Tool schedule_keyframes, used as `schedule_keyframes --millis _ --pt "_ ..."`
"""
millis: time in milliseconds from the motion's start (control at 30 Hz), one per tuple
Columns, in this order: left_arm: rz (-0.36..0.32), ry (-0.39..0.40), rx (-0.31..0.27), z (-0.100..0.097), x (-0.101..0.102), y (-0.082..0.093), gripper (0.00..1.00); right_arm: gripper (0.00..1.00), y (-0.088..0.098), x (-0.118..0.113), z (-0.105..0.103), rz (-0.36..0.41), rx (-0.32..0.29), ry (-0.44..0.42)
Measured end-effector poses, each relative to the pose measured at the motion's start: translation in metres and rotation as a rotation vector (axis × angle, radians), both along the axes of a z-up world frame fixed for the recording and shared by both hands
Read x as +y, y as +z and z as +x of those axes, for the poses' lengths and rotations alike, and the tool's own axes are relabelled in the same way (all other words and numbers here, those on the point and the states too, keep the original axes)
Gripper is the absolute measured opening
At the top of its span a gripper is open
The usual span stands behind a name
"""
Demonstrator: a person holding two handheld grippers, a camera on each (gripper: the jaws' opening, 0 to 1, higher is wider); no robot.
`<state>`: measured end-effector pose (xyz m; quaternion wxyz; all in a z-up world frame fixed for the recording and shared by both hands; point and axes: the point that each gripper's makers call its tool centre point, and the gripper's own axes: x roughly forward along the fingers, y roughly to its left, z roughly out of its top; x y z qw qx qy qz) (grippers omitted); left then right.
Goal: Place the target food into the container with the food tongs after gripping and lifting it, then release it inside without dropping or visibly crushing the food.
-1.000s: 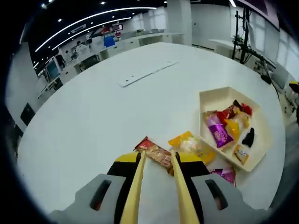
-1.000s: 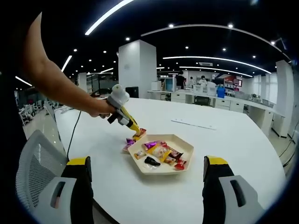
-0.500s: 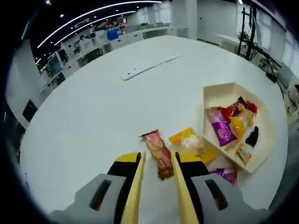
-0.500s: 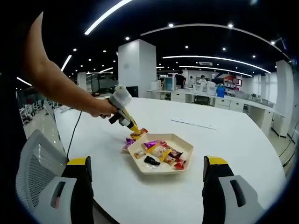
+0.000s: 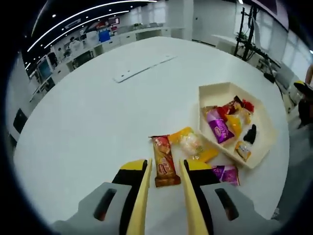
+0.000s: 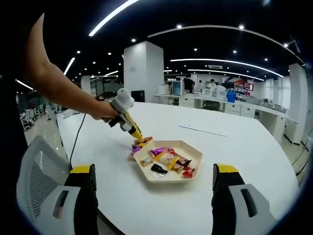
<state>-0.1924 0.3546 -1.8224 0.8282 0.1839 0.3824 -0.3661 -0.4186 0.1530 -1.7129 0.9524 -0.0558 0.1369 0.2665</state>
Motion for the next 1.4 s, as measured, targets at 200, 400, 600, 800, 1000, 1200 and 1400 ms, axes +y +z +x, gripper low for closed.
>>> schedule_keyframes --millis 200,400,600,800,1000,1200,1400 --pt "0.033 0.022 0.028 0.005 0.009 -0.012 0.26 0.97 0.0 -0.001 0.0 -0.001 -0.002 -0.002" --pt "0.052 -0.04 -0.007 -0.002 0.005 -0.013 0.19 0.97 0.0 0.0 0.001 0.0 0.0 -0.003" --pt "0.028 -0.012 -0.047 0.003 0.014 -0.004 0.18 0.97 0.0 -0.001 0.001 0.004 -0.001 -0.006" --pt "-0.005 -0.027 -0.027 0.009 0.019 0.019 0.18 0.97 0.0 0.0 0.0 0.001 0.002 -0.002" --pt "-0.014 -0.084 -0.016 0.008 0.017 0.04 0.18 0.97 0.001 0.0 0.0 0.002 -0.001 -0.001" --pt "-0.033 -0.157 -0.016 -0.002 -0.002 0.052 0.18 0.97 0.001 0.0 0.0 0.001 -0.002 0.001" --pt "-0.051 -0.24 -0.025 -0.013 -0.037 0.059 0.18 0.97 0.001 0.001 0.0 -0.002 -0.003 0.003"
